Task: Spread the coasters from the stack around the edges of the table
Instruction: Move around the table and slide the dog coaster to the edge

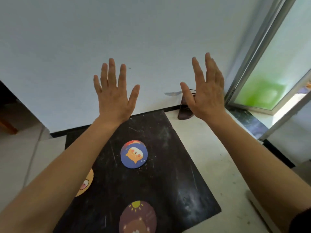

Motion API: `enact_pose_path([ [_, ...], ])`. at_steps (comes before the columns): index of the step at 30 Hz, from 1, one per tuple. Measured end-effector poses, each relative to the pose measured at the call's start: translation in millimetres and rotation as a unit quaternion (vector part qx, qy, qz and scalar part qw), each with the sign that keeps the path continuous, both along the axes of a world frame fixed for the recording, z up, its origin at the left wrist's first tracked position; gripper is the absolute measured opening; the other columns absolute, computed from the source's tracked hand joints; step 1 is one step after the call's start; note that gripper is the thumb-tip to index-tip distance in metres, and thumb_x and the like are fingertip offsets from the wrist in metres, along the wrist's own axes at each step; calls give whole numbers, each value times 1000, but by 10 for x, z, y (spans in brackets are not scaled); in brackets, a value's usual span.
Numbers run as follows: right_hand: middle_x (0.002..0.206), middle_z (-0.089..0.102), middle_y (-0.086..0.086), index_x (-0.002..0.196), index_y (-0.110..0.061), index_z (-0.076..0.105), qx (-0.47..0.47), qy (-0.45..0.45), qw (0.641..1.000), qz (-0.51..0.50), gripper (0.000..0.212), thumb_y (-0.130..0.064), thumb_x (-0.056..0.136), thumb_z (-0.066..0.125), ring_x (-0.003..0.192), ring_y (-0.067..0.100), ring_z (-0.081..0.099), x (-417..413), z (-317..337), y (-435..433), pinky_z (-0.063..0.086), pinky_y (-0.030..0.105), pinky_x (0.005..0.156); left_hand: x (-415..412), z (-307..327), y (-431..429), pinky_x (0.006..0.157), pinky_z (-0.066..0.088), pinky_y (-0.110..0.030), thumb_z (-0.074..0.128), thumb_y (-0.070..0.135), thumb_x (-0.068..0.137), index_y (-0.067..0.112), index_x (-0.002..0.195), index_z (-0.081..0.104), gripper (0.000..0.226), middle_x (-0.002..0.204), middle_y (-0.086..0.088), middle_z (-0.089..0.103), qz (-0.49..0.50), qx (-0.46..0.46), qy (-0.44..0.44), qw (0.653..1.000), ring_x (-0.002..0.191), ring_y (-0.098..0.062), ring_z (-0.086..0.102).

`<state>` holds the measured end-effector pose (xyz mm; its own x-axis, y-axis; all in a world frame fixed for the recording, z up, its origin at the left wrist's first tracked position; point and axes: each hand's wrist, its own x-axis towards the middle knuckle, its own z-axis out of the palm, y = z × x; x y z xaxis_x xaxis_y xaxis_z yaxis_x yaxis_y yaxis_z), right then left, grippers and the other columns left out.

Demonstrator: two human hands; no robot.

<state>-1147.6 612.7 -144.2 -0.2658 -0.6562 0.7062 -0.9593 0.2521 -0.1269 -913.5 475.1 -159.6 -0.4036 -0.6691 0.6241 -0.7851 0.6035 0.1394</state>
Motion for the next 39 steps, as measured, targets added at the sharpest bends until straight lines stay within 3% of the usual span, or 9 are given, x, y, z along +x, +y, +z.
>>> enact_pose_path([
  [11,164,14,22,158,-16,24,-44,-16,999,-20,72,-53,99,43,152,38,16,-2122,-208,970,18,56,121,-2285,-110,944,119,3,-57,20,61,97,21,156,6,72,165,-12,-3,-43,-4,-35,998,151,-29,-6],
  [16,166,4,21,160,-21,15,14,-42,999,-29,77,-63,98,35,154,36,6,-3314,-382,1344,8,53,123,-3469,-300,1433,118,1,-60,14,64,96,25,155,-5,74,164,-9,-15,-20,51,-57,997,150,-28,-16],
  [20,167,-3,18,160,-24,10,55,-41,998,-11,81,-69,96,29,154,35,1,-3954,-338,1369,2,52,124,-4075,-296,1507,117,2,-63,15,65,95,26,155,-5,74,164,-10,-15,-22,44,-74,996,149,-29,-16],
  [28,167,-5,18,160,-25,5,71,-32,994,74,80,-69,96,26,154,35,-2,-4488,-375,462,1,53,124,-4496,-374,941,117,1,-63,20,64,96,27,155,-8,74,164,-11,-13,56,45,-66,995,150,-31,-13],
  [39,167,-8,15,160,-30,-1,177,12,962,206,78,-71,97,23,154,36,-1,-4286,-947,-1839,4,54,124,-4112,-929,-435,118,1,-60,8,67,94,24,154,-11,76,162,-12,-19,224,155,-76,959,149,-32,-15],
])
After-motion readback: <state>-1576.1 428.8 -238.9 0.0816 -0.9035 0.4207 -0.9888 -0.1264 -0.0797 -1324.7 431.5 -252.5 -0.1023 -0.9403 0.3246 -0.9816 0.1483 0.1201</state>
